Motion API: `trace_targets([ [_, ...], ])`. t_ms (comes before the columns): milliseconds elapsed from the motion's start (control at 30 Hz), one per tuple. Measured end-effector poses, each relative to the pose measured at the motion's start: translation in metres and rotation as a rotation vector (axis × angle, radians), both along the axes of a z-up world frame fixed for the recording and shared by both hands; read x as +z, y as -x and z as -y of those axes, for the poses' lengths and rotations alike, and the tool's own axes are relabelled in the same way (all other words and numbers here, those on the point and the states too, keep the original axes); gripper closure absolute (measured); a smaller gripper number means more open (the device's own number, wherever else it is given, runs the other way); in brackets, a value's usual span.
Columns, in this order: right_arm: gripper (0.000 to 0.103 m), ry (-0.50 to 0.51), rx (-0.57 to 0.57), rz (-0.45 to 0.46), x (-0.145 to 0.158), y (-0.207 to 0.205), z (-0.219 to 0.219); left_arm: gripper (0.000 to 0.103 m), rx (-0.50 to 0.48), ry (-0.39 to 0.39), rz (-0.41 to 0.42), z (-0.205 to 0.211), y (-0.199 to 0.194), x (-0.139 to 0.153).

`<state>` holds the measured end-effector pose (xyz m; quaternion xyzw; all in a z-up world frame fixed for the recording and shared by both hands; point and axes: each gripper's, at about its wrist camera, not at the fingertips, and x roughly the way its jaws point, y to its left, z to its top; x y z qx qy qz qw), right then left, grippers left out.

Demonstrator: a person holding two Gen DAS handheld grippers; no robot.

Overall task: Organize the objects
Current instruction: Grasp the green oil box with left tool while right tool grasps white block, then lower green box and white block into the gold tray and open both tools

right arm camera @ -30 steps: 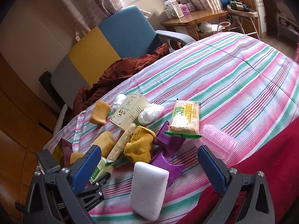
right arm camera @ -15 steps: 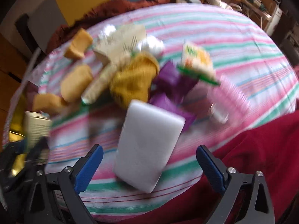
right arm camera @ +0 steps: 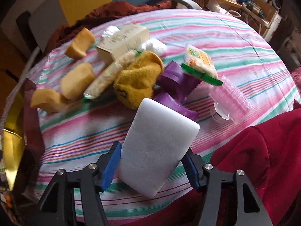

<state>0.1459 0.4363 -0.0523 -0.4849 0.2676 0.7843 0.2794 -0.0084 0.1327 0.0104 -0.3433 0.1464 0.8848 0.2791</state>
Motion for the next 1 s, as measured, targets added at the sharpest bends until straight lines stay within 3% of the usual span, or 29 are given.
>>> trace_targets([
  [200, 0.039, 0.000, 0.064, -0.149, 0.038, 0.004, 0.024, 0.072, 0.144, 0.034, -0.045, 0.049, 0.007, 0.004],
  [467, 0.039, -0.020, 0.415, -0.272, 0.074, 0.098, 0.126, 0.072, 0.270, 0.036, -0.059, 0.094, 0.013, 0.009],
  [733, 0.039, -0.051, 0.667, -0.230, 0.065, 0.174, 0.223, 0.072, 0.318, 0.019, -0.041, 0.116, 0.016, 0.006],
  [1000, 0.039, -0.060, 0.750, -0.183, 0.052, 0.201, 0.249, 0.072, 0.338, 0.006, -0.013, 0.124, 0.020, -0.001],
])
